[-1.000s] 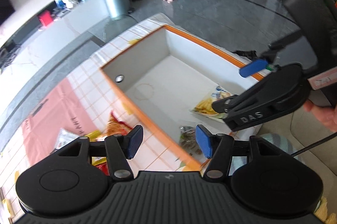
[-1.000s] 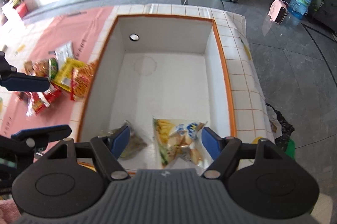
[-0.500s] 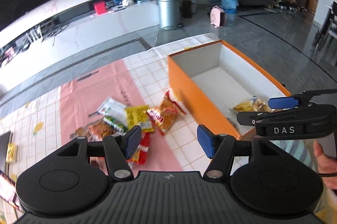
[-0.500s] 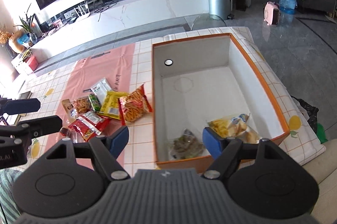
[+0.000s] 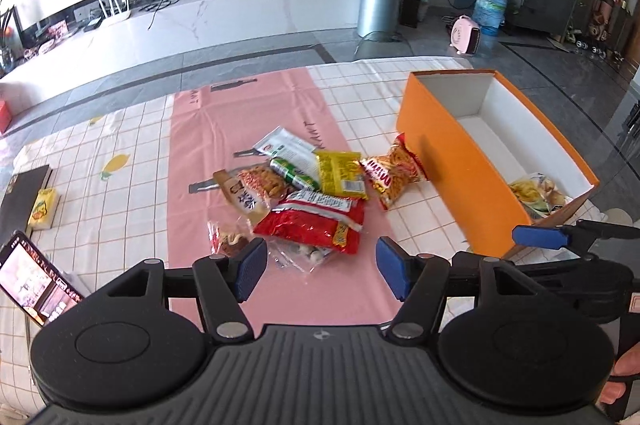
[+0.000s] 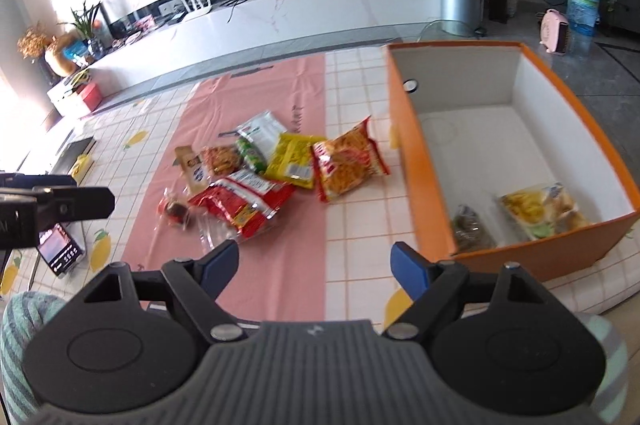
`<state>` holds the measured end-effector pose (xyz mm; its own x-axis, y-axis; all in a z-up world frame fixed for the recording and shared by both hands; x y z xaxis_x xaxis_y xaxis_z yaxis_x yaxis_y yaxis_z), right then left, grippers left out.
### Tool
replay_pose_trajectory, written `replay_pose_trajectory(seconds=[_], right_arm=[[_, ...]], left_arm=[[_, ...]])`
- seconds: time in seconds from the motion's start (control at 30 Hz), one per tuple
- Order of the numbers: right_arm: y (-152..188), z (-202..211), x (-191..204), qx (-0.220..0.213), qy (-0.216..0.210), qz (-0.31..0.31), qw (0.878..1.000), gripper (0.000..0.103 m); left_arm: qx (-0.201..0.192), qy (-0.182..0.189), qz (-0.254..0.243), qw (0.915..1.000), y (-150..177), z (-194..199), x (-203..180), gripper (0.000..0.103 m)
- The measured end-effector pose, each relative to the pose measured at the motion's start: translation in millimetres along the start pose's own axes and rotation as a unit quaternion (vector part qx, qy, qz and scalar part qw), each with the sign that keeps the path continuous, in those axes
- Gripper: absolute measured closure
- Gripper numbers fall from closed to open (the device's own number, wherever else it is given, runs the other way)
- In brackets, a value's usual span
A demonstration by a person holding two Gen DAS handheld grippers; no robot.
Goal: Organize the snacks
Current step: 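Withdraw both open tools from the box back to the snack pile, then grasp the orange-red Mimi noodle snack bag with the right tool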
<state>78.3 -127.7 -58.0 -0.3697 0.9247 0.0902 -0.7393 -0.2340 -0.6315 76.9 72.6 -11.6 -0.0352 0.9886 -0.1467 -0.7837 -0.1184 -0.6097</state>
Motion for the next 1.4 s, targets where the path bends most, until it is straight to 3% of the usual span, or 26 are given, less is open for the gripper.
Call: replay_pose_trajectory(seconds=[0.37, 0.57, 0.9, 1.1, 1.4], right_arm=[[-7, -43, 10, 0.020, -0.009, 0.018, 1.000, 0.025], [-22, -70, 8, 0.020, 0.017, 0.054, 0.998, 0.027], [-40, -121, 5, 0.017, 0.063, 0.150, 0.986, 0.027], [-42, -153, 6, 0.020, 0.093, 0.213, 0.973, 0.027], [-58, -188, -5, 0.020, 0.095, 0.230, 0.968, 0.027]], left_arm=[[0.039, 0.014, 0.018, 0.9990, -1, -45, 18, 0.028], [0.054, 0.027, 0.053, 0.9968, -9, -72, 20, 0.028], [0.098, 0.027, 0.102, 0.9895, -11, -126, 26, 0.028], [0.111, 0.017, 0.135, 0.9844, -15, -153, 32, 0.029], [0.118, 0.011, 0.136, 0.9836, -23, -177, 33, 0.028]])
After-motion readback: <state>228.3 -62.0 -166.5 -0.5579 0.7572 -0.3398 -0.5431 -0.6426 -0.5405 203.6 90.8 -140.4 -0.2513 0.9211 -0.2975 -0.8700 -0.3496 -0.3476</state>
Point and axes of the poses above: each gripper's, at about its wrist camera, not at the fingertips, and z roughly against the way its jaws point, x to its left, y to its underside, the point moved 3 cm from there along -z, roughly the way its jaws point, and after that the axes turned 10 degrees about z, right-handed, at the moved point
